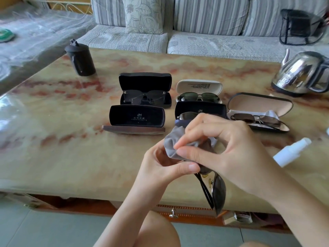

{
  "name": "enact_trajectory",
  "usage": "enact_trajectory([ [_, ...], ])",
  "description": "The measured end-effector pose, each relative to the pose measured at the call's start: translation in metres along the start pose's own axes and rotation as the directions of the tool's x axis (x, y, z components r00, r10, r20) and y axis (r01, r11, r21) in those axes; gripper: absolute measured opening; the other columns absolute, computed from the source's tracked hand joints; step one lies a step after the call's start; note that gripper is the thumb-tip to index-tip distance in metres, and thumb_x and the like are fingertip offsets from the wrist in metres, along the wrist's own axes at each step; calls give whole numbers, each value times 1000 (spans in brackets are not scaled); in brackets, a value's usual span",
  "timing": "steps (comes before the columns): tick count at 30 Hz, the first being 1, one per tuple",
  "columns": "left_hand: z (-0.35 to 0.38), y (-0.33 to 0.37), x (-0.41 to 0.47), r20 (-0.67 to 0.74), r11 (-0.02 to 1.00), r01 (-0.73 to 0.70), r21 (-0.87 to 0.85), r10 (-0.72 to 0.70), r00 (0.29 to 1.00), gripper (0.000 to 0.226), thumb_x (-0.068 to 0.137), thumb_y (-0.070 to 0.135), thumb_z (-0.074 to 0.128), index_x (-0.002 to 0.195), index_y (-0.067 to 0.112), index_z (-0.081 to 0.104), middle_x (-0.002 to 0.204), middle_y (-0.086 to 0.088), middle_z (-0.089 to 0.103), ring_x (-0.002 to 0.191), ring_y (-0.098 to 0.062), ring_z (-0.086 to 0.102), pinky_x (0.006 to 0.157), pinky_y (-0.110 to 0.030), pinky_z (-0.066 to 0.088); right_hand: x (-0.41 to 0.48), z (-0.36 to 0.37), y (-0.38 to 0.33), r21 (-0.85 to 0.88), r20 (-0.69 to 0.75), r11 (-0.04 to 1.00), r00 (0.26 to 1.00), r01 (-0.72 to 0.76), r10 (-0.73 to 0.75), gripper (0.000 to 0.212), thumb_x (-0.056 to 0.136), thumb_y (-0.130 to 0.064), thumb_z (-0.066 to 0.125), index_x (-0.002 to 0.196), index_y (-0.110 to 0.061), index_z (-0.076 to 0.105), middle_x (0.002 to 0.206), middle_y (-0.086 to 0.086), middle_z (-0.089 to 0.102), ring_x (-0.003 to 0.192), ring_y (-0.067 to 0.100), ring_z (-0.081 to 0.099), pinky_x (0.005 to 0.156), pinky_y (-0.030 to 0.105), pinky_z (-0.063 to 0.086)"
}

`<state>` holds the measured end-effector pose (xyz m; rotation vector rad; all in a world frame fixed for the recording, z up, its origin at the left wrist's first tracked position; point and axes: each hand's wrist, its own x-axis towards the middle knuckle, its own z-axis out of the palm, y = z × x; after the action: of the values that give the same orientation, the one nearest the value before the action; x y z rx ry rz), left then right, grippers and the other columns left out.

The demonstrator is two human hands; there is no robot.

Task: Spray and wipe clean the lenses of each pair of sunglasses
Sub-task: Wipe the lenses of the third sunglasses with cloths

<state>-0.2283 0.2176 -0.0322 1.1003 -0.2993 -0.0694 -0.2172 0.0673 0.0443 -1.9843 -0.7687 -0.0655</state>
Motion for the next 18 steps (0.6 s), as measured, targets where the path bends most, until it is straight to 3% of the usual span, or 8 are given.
enact_trajectory([
  [4,2,1,-1,13,1000,4,-7,-4,1000,54,61,29,85,110,12,68,100,-5,73,95,-18,70,79,-26,55,6,-4,7,-52,-108,998,994,-33,27,6,82,-20,76,83,-26,75,82,-11,63,80,13,63,71,16,47],
  [9,2,-1,-2,-2,1000,-9,10,9,1000,45,61,28,85,102,15,70,95,-3,73,91,-17,70,76,-27,56,-3,3,0,-49,-53,999,998,11,-14,5,79,-25,76,83,-28,75,82,-12,62,81,11,63,71,12,45],
  [13,2,-1,-1,4,1000,0,17,0,1000,53,61,29,86,108,13,69,100,-6,73,95,-19,70,79,-26,55,2,-1,12,-88,-138,996,990,-31,19,3,83,-21,75,84,-24,74,81,-10,60,75,12,59,68,17,45],
  [18,1,-2,-2,-5,999,-13,37,13,1000,48,61,30,86,103,13,70,95,-2,72,92,-18,69,77,-29,55,-7,2,3,-39,-56,999,998,8,-10,5,79,-29,75,82,-32,72,82,-8,60,75,19,58,66,24,45],
])
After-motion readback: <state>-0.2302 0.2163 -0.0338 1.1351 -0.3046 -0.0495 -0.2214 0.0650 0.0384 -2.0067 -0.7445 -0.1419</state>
